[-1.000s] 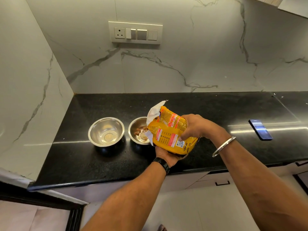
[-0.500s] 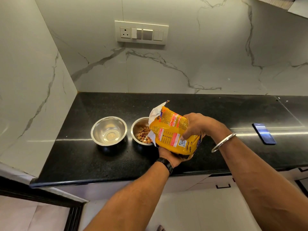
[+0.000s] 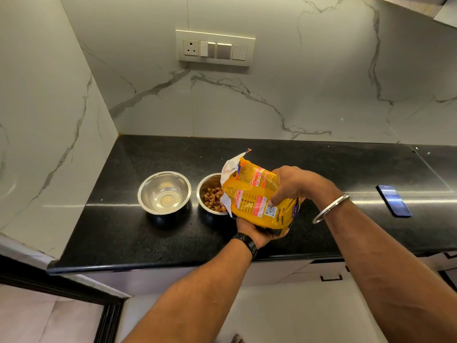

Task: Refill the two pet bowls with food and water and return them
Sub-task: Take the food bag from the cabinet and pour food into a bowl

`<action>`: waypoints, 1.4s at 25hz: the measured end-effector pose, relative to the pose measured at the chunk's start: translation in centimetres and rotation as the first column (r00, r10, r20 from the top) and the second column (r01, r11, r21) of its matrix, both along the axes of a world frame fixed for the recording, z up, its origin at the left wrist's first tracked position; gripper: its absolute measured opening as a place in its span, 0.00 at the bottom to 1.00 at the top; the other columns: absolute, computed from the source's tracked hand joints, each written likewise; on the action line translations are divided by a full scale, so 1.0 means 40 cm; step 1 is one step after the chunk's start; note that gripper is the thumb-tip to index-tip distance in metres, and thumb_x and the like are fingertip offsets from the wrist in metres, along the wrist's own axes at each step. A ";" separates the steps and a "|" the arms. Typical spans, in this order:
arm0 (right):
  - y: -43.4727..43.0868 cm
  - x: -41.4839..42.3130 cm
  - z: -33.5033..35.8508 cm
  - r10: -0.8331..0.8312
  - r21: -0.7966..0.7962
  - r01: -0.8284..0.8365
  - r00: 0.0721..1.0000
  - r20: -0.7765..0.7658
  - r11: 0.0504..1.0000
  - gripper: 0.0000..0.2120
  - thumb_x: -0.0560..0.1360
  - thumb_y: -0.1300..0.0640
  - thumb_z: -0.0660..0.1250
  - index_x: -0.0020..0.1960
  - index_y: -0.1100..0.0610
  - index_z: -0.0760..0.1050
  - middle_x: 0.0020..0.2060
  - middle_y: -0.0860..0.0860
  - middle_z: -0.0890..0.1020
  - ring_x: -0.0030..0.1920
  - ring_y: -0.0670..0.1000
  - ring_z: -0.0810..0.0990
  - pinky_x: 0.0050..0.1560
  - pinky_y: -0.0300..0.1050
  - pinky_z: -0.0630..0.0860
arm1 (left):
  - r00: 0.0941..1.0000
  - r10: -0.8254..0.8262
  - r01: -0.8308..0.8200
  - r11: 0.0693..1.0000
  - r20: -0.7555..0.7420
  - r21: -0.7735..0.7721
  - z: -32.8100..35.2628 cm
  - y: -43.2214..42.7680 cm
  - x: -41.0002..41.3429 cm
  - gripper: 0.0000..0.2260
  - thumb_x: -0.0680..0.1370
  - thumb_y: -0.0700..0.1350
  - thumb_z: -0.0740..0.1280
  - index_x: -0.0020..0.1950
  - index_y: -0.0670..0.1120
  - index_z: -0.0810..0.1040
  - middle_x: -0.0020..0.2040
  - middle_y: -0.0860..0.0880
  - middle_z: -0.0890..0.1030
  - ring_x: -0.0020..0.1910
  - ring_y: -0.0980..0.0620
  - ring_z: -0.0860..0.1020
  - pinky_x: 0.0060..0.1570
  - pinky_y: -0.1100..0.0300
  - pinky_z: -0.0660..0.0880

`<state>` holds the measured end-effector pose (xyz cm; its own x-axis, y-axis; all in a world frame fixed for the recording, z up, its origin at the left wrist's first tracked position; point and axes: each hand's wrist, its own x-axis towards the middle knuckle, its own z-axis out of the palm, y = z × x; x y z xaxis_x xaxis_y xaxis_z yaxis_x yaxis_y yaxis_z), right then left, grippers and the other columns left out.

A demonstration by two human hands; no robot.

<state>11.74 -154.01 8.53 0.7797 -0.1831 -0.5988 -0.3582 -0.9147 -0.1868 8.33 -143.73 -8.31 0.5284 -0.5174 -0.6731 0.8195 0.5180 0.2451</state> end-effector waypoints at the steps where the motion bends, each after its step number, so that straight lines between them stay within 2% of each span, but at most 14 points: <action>1: 0.000 -0.001 0.001 -0.005 0.001 0.005 1.000 -0.002 1.000 0.38 0.70 0.53 0.85 0.75 0.51 0.72 0.66 0.55 0.82 0.65 0.60 0.84 0.63 0.62 0.84 | 1.000 -0.003 0.003 1.000 0.003 0.004 0.000 0.001 0.000 0.41 0.73 0.78 0.57 0.74 0.51 0.78 0.71 0.35 0.80 0.71 0.29 0.76 0.74 0.27 0.65; 14: -0.007 -0.017 0.001 -0.055 0.037 0.056 0.998 -0.014 0.998 0.37 0.70 0.54 0.84 0.75 0.51 0.72 0.66 0.55 0.82 0.65 0.61 0.84 0.63 0.63 0.85 | 0.998 -0.057 0.057 0.998 -0.021 0.009 0.004 0.008 -0.003 0.42 0.73 0.78 0.57 0.75 0.50 0.78 0.72 0.34 0.79 0.71 0.29 0.75 0.75 0.28 0.64; 19: -0.014 -0.015 -0.004 -0.054 0.041 0.054 0.998 -0.011 0.998 0.38 0.70 0.53 0.85 0.75 0.52 0.72 0.66 0.55 0.83 0.64 0.61 0.85 0.62 0.62 0.85 | 0.997 -0.053 0.054 0.999 -0.050 0.002 0.006 0.008 -0.004 0.41 0.73 0.78 0.58 0.73 0.50 0.79 0.69 0.34 0.81 0.69 0.29 0.77 0.66 0.29 0.72; 28: -0.012 0.002 -0.008 -0.085 0.047 0.087 0.996 -0.035 0.995 0.36 0.68 0.53 0.86 0.72 0.51 0.74 0.61 0.55 0.84 0.59 0.60 0.87 0.57 0.63 0.87 | 0.995 -0.059 0.057 0.998 -0.080 -0.018 0.011 0.014 -0.001 0.42 0.73 0.78 0.57 0.74 0.51 0.78 0.72 0.34 0.79 0.73 0.29 0.74 0.75 0.29 0.64; 35: -0.011 0.004 -0.012 -0.092 0.057 0.094 0.995 -0.035 0.994 0.36 0.68 0.54 0.86 0.71 0.50 0.75 0.61 0.55 0.84 0.60 0.60 0.86 0.57 0.63 0.87 | 0.994 -0.055 0.054 0.999 -0.092 -0.005 0.011 0.018 0.002 0.42 0.73 0.78 0.57 0.75 0.51 0.78 0.72 0.35 0.79 0.71 0.30 0.75 0.73 0.30 0.66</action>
<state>11.91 -154.43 8.05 0.7411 -0.2179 -0.6351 -0.4477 -0.8652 -0.2256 8.40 -143.00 -7.86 0.4356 -0.5455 -0.7160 0.8654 0.4726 0.1664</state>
